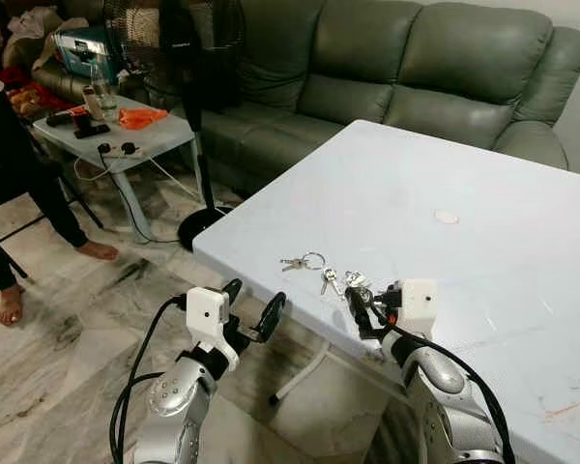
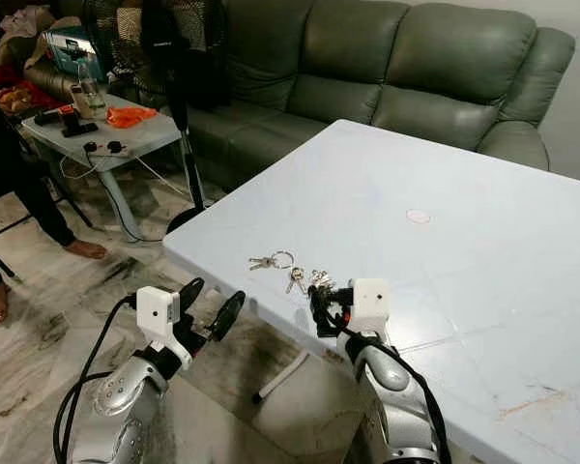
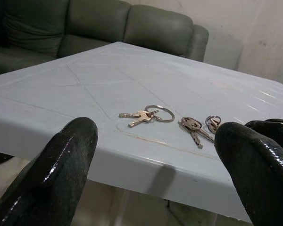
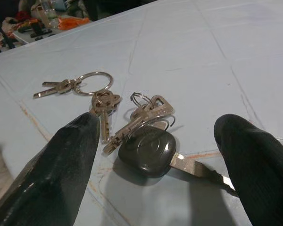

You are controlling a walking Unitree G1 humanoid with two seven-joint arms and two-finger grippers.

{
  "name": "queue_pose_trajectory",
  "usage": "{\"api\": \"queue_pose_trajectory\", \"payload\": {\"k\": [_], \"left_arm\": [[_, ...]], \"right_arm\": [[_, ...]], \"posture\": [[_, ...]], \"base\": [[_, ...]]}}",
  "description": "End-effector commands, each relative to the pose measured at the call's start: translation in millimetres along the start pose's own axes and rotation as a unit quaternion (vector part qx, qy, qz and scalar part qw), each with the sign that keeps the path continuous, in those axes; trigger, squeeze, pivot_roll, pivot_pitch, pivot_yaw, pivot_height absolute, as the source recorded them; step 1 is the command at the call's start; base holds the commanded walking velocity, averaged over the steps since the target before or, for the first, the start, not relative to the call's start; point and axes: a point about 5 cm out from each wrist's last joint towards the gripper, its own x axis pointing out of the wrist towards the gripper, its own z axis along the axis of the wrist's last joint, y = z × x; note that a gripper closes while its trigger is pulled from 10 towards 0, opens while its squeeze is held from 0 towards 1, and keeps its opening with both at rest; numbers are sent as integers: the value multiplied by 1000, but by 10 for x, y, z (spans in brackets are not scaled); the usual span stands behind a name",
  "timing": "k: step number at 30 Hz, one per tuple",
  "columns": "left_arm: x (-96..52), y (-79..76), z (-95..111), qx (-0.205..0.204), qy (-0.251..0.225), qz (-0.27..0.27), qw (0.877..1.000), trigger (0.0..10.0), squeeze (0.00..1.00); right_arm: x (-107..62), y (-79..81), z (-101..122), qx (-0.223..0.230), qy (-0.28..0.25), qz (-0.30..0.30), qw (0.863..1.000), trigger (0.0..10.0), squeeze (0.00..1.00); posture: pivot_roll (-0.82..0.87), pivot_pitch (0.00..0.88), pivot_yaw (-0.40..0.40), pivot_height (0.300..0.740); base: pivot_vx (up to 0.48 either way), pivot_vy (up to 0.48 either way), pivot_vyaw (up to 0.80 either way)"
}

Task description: Hang keys on a hook

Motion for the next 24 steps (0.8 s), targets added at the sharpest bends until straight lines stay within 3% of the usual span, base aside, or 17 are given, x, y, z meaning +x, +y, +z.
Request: {"api": "queue_pose_trajectory", "payload": {"k": [1, 12, 24], "left_arm": [[1, 6, 25, 4, 0, -2, 1000, 10000, 0], [3, 2, 28, 0, -1, 2, 1000, 10000, 0], [15, -9, 30, -4, -4, 4, 1000, 10000, 0]], "right_arm": [[17, 61, 31, -4, 3, -7, 1000, 10000, 0], [57, 162, -25, -13, 30, -50, 998, 10000, 0], [148, 468, 29, 25, 28, -49, 998, 10000, 0]], "posture": [[8, 4, -19, 740], [13, 0, -28, 740], [12, 6, -30, 740]], "base": [[0, 0, 0], [0, 0, 0], [0, 0, 0]]}}
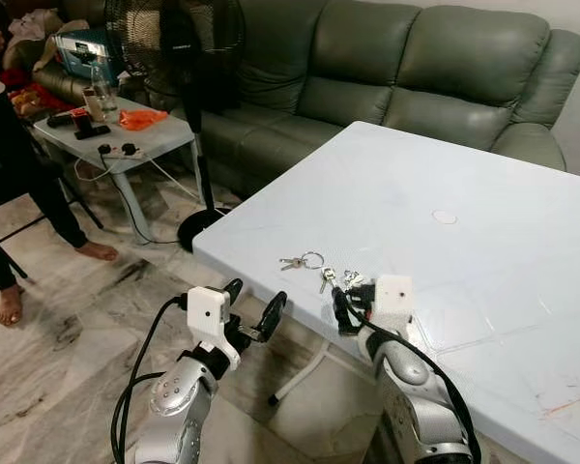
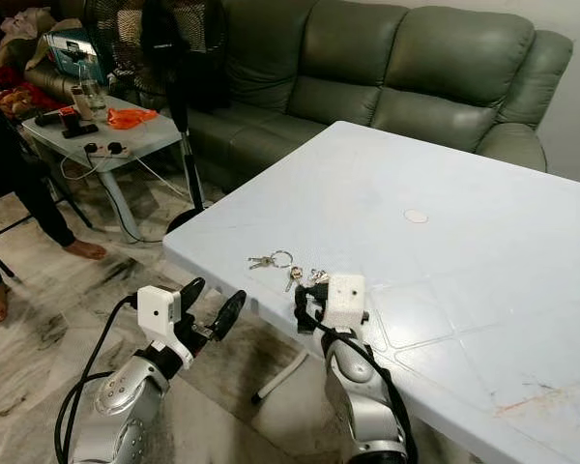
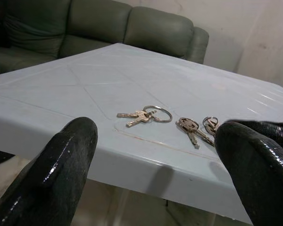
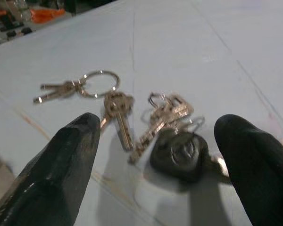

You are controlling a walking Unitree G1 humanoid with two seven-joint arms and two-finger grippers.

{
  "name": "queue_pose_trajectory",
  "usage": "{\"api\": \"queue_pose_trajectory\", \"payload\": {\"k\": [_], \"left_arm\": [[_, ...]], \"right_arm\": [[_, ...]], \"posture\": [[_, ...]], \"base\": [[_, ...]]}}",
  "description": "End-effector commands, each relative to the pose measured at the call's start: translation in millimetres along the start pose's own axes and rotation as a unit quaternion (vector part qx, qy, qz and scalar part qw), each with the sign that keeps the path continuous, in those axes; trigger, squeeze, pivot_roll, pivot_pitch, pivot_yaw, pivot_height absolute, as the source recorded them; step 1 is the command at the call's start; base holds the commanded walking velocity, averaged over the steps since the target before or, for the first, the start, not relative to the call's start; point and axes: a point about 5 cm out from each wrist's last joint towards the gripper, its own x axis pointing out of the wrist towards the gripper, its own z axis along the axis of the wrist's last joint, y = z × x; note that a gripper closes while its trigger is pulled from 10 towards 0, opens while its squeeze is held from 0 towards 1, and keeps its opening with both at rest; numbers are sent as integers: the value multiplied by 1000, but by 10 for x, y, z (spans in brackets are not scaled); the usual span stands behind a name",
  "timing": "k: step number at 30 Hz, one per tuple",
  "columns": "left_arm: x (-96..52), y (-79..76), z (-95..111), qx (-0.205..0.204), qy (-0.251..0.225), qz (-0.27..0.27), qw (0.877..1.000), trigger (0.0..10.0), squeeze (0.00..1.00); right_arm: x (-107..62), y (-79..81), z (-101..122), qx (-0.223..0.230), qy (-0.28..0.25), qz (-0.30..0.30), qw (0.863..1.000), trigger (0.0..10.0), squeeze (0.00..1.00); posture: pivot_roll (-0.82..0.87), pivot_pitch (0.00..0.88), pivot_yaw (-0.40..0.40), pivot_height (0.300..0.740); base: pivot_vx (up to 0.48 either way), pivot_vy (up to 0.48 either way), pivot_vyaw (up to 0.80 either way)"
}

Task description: Hang keys on a hook

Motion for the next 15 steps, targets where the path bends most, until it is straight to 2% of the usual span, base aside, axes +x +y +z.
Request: {"api": "queue_pose_trajectory", "payload": {"k": [1, 9, 15], "left_arm": [[8, 1, 29, 0, -4, 3, 1000, 10000, 0], [11, -1, 31, -3, -5, 5, 1000, 10000, 0], [12, 3, 32, -5, -7, 8, 1000, 10000, 0]], "right_arm": [[8, 126, 2, 20, 3, 13, 1000, 10000, 0], [35, 180, 77, 24, -6, 8, 1000, 10000, 0], [78, 182, 54, 13, 9, -33, 999, 10000, 0]], "posture": [[12, 6, -30, 740], [16, 9, -37, 740], [18, 10, -41, 740]], "base": [[0, 0, 0], [0, 0, 0], [0, 0, 0]]}}
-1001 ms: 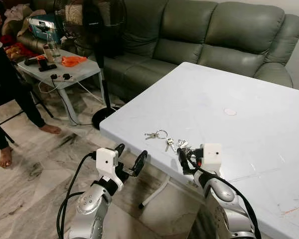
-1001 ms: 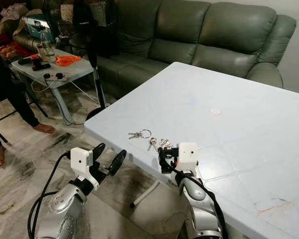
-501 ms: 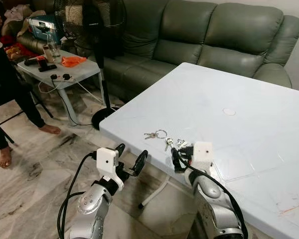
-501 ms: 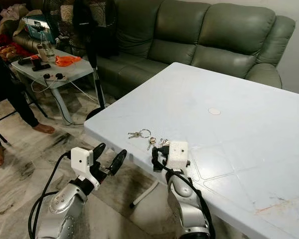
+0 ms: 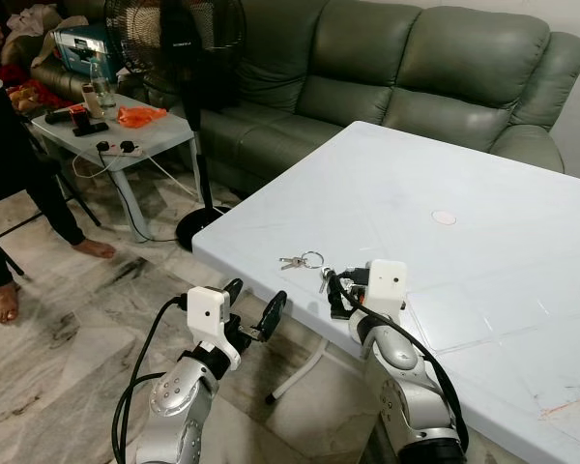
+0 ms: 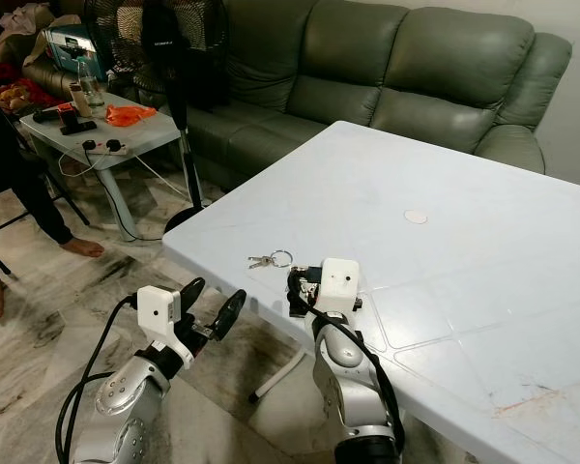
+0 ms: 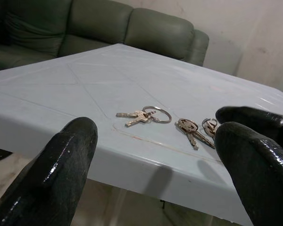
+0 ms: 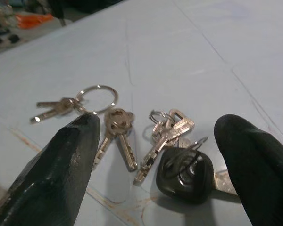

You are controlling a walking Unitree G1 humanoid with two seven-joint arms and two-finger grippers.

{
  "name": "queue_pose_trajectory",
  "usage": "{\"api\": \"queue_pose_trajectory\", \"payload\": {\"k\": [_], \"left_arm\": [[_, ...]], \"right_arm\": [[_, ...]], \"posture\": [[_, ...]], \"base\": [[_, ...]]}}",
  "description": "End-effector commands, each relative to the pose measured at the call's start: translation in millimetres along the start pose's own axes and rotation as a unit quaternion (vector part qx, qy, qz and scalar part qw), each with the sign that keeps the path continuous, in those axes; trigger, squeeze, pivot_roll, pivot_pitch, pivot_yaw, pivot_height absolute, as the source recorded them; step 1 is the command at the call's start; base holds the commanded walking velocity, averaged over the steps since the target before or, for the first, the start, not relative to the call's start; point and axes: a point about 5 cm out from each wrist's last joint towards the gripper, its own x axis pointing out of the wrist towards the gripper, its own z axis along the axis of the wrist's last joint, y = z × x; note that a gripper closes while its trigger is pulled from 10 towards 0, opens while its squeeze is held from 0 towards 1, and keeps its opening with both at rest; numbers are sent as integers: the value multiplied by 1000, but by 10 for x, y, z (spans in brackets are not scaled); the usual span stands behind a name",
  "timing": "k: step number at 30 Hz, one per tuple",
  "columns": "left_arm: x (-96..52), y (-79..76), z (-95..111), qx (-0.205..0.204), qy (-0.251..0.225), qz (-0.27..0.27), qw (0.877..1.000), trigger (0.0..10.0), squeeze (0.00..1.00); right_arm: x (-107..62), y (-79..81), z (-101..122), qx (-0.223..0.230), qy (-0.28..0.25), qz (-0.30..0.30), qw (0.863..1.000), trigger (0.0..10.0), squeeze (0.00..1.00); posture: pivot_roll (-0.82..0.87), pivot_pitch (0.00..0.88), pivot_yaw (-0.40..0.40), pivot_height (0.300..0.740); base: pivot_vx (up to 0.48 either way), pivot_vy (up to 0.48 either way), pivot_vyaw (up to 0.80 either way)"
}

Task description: Hang keys on a hook

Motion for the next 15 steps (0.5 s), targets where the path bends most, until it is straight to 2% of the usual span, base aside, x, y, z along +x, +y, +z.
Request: {"api": "queue_pose_trajectory", "payload": {"k": [1, 13, 14, 15], "left_arm": [[7, 8, 33, 1, -4, 4, 1000, 10000, 0], [18, 3, 33, -3, -5, 6, 1000, 10000, 0], [19, 0, 32, -3, -5, 6, 1000, 10000, 0], [20, -1, 30, -3, -5, 5, 1000, 10000, 0]], "right_arm": [[8, 59, -41, 0, 13, -11, 1000, 10000, 0], [93, 71, -38, -13, 26, -75, 997, 10000, 0], [102, 75, -34, -16, 28, -81, 996, 4588, 0], [105, 76, -30, -18, 26, -84, 996, 4588, 0]], "posture": [[18, 10, -41, 740], [19, 8, -40, 740], [18, 8, -39, 740], [18, 8, -39, 740]], "base": [[0, 0, 0], [0, 0, 0], [0, 0, 0], [0, 0, 0]]}}
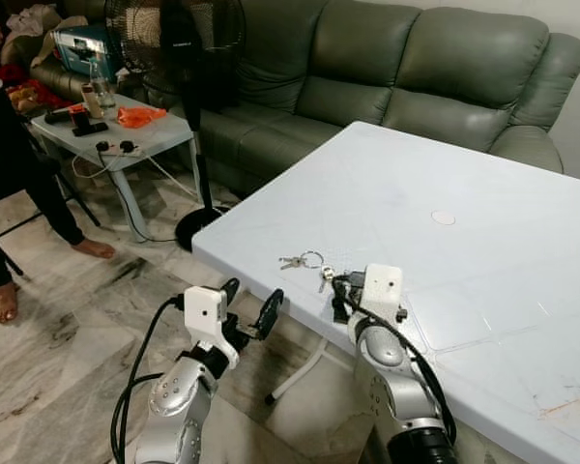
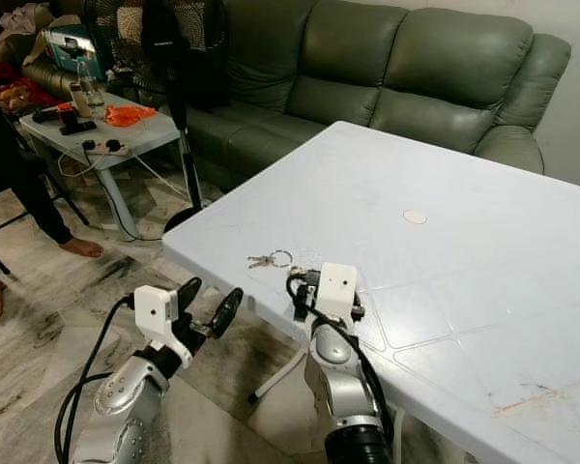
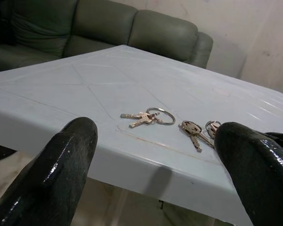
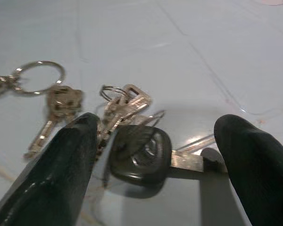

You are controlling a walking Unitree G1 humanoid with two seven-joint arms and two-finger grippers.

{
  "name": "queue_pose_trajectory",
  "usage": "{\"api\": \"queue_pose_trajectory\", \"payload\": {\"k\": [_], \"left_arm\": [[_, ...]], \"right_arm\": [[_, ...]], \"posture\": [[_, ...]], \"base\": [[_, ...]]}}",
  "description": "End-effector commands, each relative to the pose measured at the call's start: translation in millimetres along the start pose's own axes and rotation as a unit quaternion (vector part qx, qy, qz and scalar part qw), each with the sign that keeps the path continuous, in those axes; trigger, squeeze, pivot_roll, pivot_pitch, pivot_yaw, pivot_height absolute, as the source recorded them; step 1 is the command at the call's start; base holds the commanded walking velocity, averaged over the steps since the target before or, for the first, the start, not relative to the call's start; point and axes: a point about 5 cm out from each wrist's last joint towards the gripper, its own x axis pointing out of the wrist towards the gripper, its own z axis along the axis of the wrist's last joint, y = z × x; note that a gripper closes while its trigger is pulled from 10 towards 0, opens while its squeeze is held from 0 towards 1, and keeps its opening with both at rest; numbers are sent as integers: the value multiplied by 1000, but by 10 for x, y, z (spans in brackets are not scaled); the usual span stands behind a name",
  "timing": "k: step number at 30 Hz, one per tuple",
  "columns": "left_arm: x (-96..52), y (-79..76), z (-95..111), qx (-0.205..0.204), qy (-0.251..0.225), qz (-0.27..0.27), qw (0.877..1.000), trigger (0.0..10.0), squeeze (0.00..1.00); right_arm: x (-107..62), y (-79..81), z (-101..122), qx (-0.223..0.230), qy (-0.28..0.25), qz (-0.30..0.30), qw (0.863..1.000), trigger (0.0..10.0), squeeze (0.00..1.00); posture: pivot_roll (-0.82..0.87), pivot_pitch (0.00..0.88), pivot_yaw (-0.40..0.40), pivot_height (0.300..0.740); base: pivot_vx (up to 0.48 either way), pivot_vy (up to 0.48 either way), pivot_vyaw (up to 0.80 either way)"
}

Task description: Hang keys on a hook

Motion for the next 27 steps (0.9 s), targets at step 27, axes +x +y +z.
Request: {"api": "queue_pose_trajectory", "payload": {"k": [27], "left_arm": [[36, -19, 14, -1, -1, -2, 1000, 10000, 0]], "right_arm": [[-27, 104, 77, -22, -24, 24, 999, 0, 0]], "posture": [[6, 5, -44, 740]], "base": [[0, 0, 0]]}}
